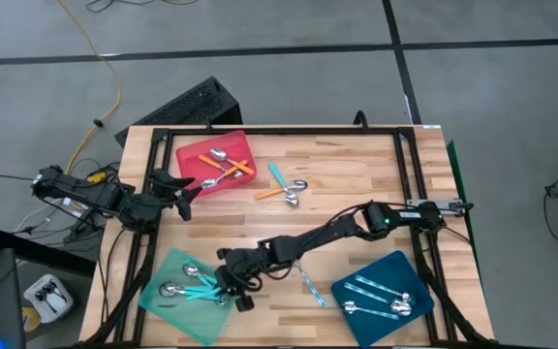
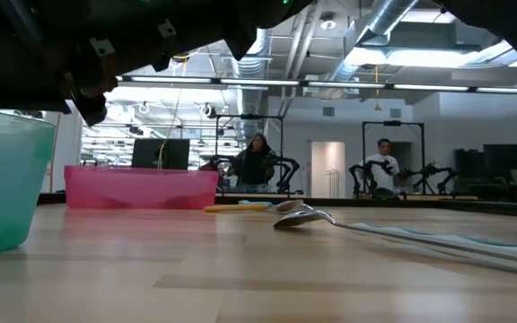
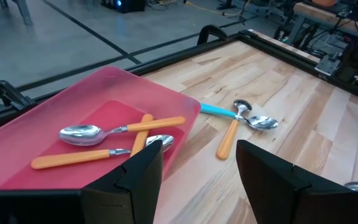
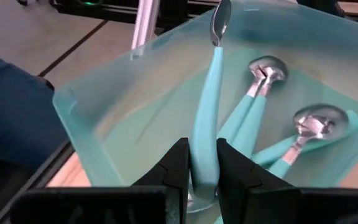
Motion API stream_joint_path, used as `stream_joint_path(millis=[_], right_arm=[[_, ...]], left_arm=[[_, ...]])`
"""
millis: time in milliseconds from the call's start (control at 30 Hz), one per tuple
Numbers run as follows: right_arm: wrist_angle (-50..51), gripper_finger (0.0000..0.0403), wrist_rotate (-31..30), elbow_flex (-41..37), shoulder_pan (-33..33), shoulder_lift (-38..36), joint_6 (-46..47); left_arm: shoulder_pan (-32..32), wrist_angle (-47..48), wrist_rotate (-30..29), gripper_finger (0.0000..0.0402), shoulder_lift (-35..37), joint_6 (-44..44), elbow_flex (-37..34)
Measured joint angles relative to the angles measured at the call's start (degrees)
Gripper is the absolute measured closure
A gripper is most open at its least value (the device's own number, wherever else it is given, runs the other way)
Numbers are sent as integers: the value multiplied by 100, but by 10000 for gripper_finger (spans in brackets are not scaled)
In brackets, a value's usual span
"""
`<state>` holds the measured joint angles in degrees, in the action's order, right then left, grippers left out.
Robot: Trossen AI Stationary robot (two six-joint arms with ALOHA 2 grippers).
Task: Sort silverware by color (type)
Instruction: Put the blue spoon into the light blue bin
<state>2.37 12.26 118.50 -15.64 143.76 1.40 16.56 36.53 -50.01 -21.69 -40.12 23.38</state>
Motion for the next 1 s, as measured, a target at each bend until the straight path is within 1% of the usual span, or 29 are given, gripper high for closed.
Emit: stream_joint_path(millis=[367,433,567,1000], right_arm=[[-71,326,-7,0,4,0,-21],[-234,326,-4,7,2,84,1],[-398,326,248,-7,6,203,289],[-443,326,292,4,48,254,436]], left_arm=[[2,0,-14,212,0,-4,0],[1,0,-16,212,0,-4,0],[-1,-2,-19,212,0,-7,0],[1,0,-24,212,-2,-11,0]])
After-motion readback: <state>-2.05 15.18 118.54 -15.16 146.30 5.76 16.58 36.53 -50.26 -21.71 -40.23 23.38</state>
